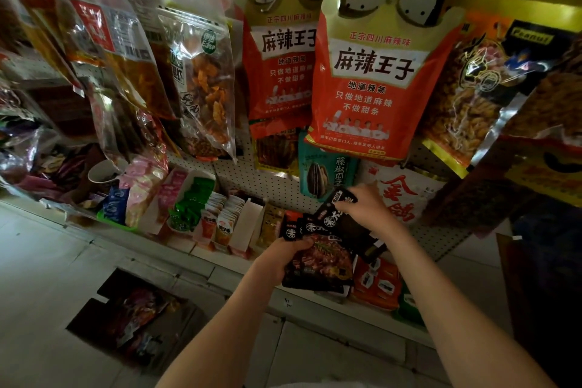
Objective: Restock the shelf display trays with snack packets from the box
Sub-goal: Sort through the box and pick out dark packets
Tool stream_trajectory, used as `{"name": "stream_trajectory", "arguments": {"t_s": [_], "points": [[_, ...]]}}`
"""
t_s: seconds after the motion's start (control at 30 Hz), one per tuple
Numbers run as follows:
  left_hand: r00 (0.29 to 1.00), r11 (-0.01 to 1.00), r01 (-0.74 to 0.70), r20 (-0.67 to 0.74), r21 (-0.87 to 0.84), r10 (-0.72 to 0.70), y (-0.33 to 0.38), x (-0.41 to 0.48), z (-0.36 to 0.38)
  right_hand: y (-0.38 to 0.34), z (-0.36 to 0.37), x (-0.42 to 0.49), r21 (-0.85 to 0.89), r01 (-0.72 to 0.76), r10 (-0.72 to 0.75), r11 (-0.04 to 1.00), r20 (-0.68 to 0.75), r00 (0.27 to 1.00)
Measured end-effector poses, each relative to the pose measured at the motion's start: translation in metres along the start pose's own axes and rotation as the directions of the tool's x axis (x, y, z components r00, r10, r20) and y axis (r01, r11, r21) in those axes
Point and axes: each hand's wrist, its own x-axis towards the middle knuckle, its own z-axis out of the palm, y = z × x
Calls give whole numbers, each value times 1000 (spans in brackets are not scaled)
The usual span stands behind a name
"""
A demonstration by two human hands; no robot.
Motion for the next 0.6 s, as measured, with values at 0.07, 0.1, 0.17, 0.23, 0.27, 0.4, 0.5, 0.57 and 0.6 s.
{"name": "stream_trajectory", "arguments": {"t_s": [0.07,0.1,0.17,0.23,0.27,0.4,0.5,0.57,0.6], "points": [[1000,999,4,-13,-43,-5,-3,0,0,0,2,-2,2,71,-71,997,-22,997],[1000,998,5,-18,-68,-6,-4,-1,0,0,3,-4,-19,98,-99,995,-56,994],[1000,994,-8,-29,-112,5,-7,-1,1,-5,5,-11,-131,160,-179,978,-148,973],[999,988,-42,-35,-147,37,-8,-1,4,-11,8,-18,-235,218,-270,947,-222,937],[997,984,-67,-39,-164,61,-8,-1,6,-13,9,-23,-255,246,-305,935,-223,926],[984,957,-156,44,-244,172,-1,-8,14,-16,19,-32,-279,325,-319,904,65,945],[968,931,-162,131,-328,215,1,-16,16,-18,21,-35,-261,358,-260,896,344,902],[966,925,-159,137,-346,217,1,-16,15,-16,20,-33,-185,344,-257,921,375,891],[970,926,-159,121,-342,211,1,-16,13,-14,19,-32,-175,343,-265,923,358,895]]}}
